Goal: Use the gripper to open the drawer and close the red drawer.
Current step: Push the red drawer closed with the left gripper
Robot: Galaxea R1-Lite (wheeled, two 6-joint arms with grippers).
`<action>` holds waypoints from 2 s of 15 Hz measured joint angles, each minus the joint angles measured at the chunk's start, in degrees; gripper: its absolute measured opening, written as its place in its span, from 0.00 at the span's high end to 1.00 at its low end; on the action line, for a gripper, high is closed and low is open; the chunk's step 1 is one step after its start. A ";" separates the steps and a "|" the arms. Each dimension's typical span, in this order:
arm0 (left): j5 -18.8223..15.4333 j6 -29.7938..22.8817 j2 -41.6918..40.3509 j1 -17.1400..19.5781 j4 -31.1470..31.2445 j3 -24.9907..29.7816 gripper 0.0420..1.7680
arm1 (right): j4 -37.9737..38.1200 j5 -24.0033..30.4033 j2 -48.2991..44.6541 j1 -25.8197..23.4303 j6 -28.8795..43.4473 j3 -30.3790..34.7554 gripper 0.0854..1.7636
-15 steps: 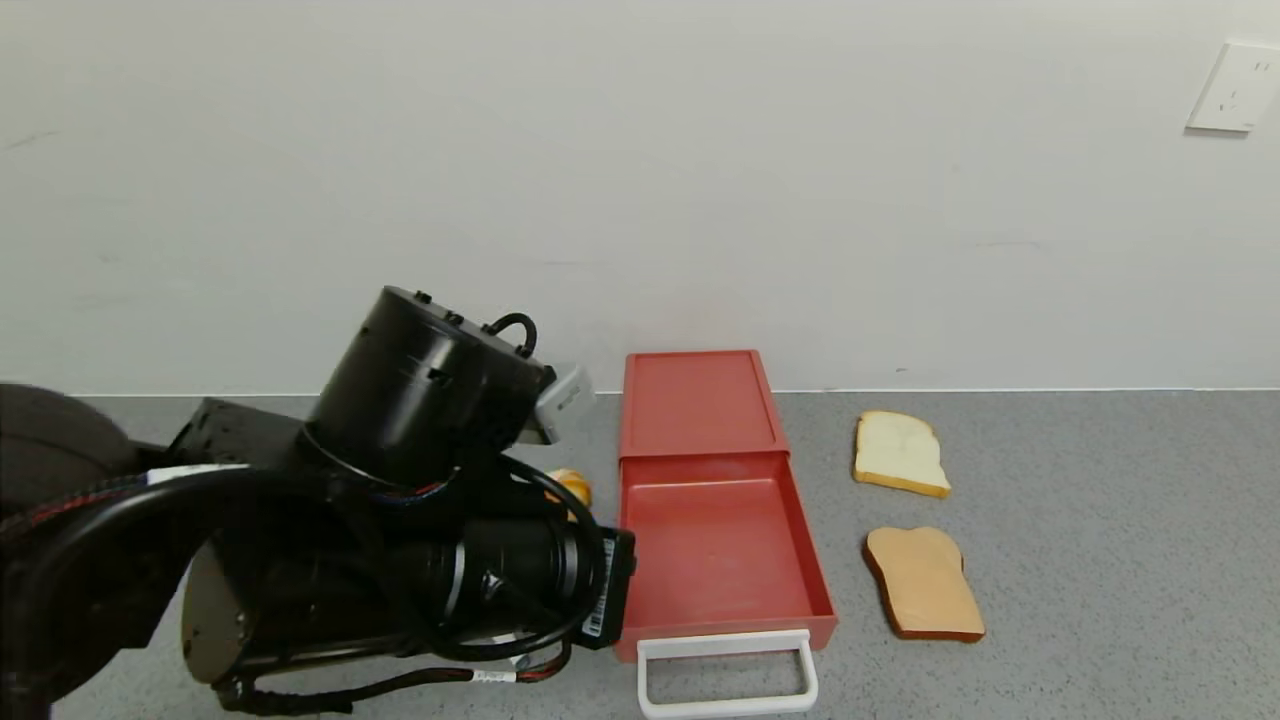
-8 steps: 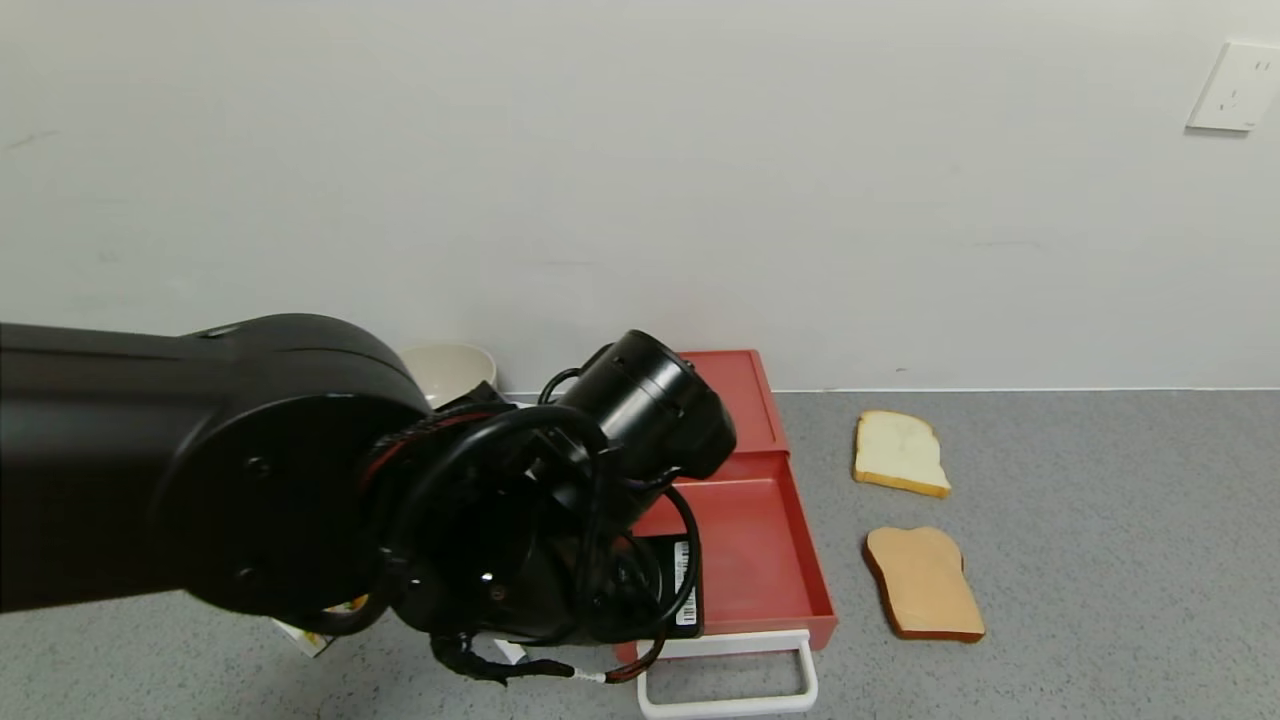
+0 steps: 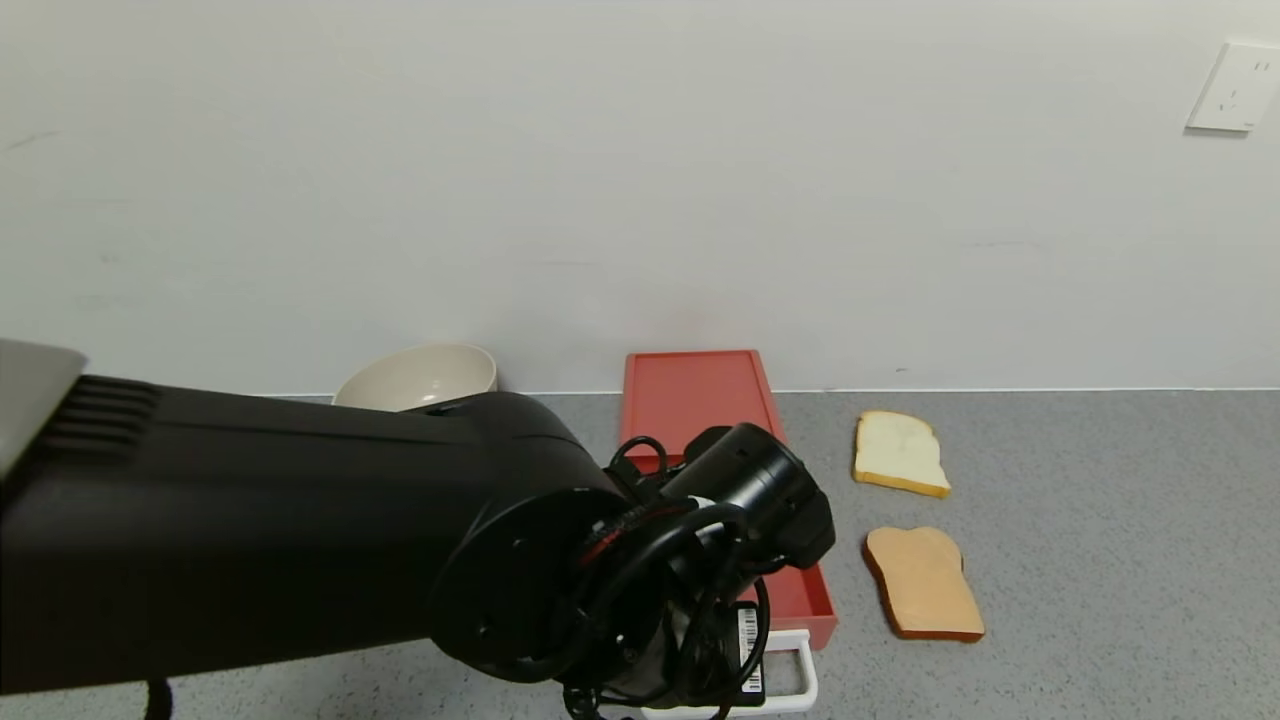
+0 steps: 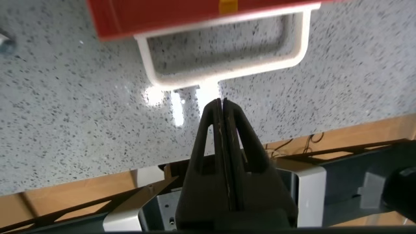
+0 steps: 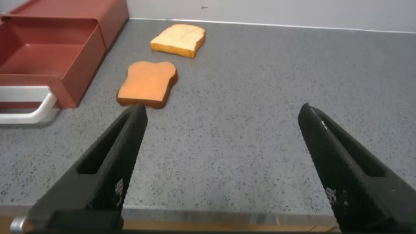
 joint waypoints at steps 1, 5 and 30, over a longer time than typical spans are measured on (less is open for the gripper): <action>-0.05 -0.35 0.78 -0.33 0.00 0.11 0.96 | 0.01 0.02 0.00 0.00 0.00 0.00 0.03; 0.15 -1.49 3.97 -1.16 -0.09 0.00 0.96 | 0.00 0.00 0.00 0.00 0.00 0.00 0.03; 24.86 -6.21 10.20 -9.26 -16.37 6.42 0.96 | -0.02 0.02 0.00 0.00 -0.01 0.00 0.03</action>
